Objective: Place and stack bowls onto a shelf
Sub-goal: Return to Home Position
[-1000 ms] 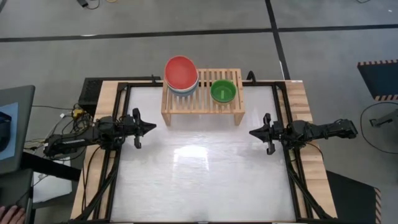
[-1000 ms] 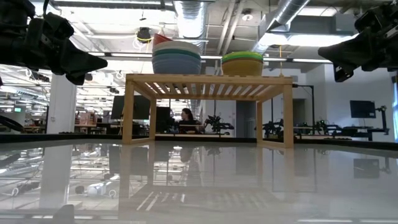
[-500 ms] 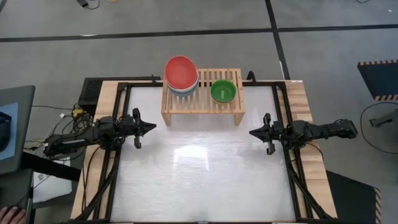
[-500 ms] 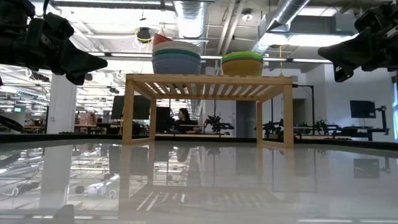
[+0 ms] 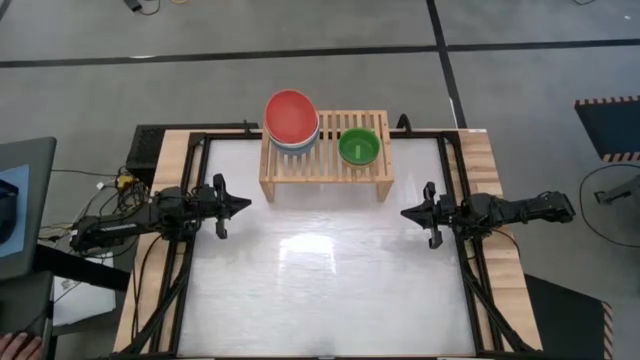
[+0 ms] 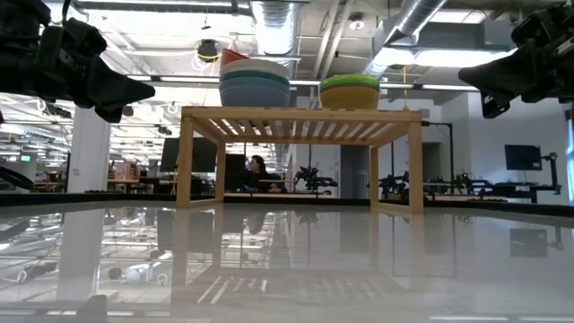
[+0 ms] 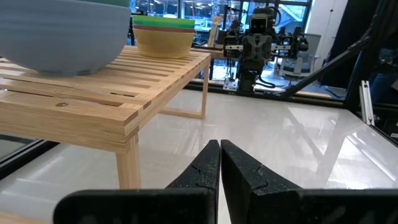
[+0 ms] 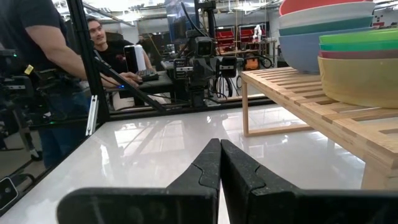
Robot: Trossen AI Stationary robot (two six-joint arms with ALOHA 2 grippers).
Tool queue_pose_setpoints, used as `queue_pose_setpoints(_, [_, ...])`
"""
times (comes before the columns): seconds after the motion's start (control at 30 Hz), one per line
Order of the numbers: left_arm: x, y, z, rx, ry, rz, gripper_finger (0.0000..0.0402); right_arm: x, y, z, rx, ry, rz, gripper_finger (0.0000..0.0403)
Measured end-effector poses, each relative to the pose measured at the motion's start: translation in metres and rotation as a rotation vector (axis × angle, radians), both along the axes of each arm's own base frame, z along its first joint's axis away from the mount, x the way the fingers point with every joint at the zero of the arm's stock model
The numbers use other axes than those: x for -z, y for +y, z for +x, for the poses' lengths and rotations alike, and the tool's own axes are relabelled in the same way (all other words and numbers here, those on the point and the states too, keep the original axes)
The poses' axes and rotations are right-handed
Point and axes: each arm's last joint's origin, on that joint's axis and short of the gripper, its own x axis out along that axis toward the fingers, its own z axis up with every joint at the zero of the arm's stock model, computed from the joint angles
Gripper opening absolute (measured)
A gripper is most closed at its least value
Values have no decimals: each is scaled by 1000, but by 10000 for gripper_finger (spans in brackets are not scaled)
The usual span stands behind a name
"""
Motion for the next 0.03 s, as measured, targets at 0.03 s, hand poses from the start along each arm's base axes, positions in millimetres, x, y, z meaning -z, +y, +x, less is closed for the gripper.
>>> queue_pose_setpoints(0.03, [0, 0, 0, 0, 1, 0, 0, 0, 0, 0, 0, 0, 0, 31])
